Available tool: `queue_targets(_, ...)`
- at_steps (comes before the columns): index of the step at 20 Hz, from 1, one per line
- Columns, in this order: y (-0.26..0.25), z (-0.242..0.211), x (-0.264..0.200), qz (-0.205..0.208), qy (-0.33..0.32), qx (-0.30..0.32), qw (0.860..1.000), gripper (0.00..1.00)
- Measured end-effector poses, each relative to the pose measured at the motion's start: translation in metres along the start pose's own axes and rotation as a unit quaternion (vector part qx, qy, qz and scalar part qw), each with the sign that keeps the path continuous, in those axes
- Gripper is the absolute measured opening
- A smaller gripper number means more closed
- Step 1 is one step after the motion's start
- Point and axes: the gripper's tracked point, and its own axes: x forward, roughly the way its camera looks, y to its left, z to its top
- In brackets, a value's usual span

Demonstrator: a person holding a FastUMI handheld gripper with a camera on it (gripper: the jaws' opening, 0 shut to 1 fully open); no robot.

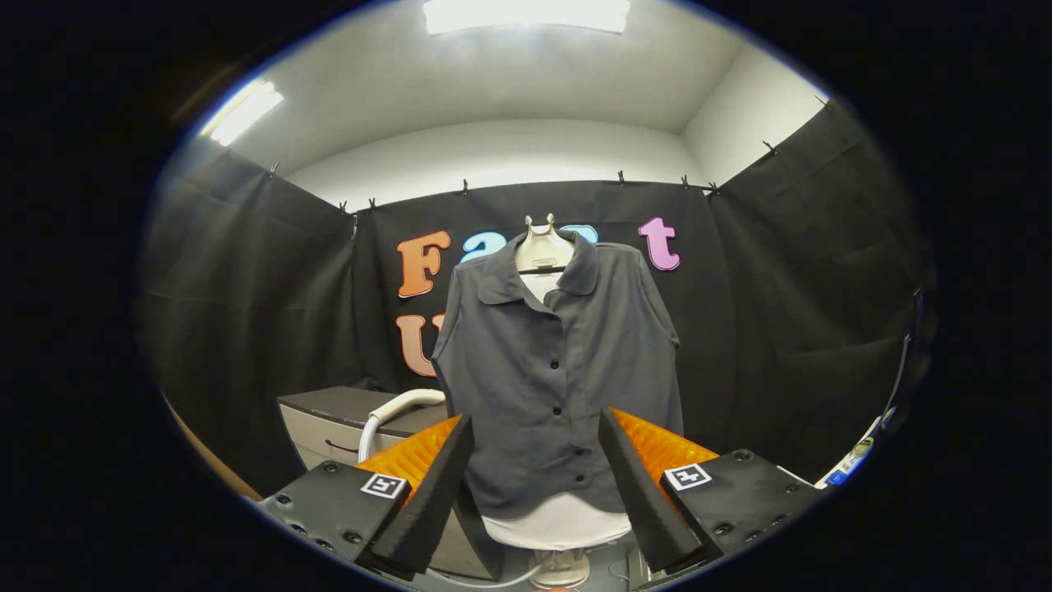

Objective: Iron the clothes twice with a garment steamer, once on the left side and once on the right side.

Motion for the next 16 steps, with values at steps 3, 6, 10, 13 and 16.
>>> queue_targets(3,0.004,-0.005,-0.001,-0.001,0.004,0.0,1.0,0.98)
queue_targets(6,0.008,-0.006,0.005,-0.002,0.008,-0.01,1.0,0.98)
queue_targets(10,0.035,-0.006,0.025,0.014,0.006,-0.005,1.0,0.98)
queue_targets(13,0.083,-0.008,0.045,0.066,0.008,0.015,0.998,0.98)
queue_targets(16,0.128,-0.004,0.064,0.105,0.006,0.031,0.994,0.98)
